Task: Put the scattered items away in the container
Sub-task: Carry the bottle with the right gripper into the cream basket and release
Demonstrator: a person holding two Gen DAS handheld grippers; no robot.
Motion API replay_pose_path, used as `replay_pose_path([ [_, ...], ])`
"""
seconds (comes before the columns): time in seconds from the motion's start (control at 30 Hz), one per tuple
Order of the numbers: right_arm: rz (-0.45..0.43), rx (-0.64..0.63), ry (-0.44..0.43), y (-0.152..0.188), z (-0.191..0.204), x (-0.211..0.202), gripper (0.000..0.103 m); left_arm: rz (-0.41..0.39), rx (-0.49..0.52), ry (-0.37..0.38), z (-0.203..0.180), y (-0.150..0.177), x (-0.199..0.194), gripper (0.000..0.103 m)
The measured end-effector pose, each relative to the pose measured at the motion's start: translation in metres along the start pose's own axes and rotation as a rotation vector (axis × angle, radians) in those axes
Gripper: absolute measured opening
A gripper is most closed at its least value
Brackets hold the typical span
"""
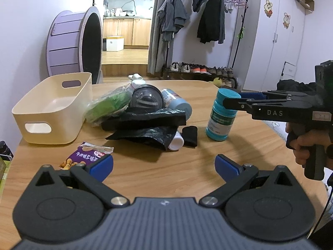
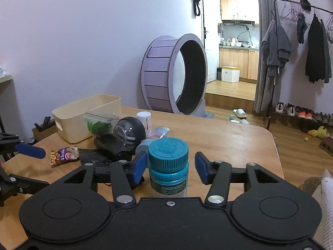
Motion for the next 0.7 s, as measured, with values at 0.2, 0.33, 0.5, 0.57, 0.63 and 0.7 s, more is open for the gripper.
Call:
replay_pose_path([
  [0.2, 0.01, 0.016, 0.001, 0.0, -0.001, 0.006, 0.055, -0.007, -0.002, -0.003, 0.005, -0.001, -0.003, 0.103],
  [0.33, 0.024, 0.025, -0.01, 0.002, 0.0, 0.011, 0.046, -0.014, -0.008, -0.011, 0.01, -0.002, -0.006, 0.103],
  [0.5, 0.019, 0.045, -0.007, -0.003, 0.001, 0.009, 0.045, -0.026, -0.019, -0.023, 0.019, -0.005, -0.011, 0.103],
  [0.57, -0.003, 0.051, -0.006, -0.009, 0.003, 0.005, 0.045, -0.035, -0.02, -0.03, 0.024, -0.007, -0.014, 0.103],
  [0.63, -0.031, 0.063, -0.005, -0.017, 0.004, 0.001, 0.045, -0.048, -0.018, -0.042, 0.03, -0.009, -0.019, 0.103],
  [0.7, -0.058, 0.072, -0.014, -0.027, 0.007, -0.003, 0.045, -0.063, -0.026, -0.058, 0.039, -0.013, -0.024, 0.103],
])
Point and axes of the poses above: each gripper's, at about its wrist camera, not at the fingertips, and x roughly the way its jaws point, z to its left, y to its underside, the point moved 5 cm from there along x, roughly the way its jaws point, and after that the axes turned 7 degrees about -x, right-handed, at the moved point
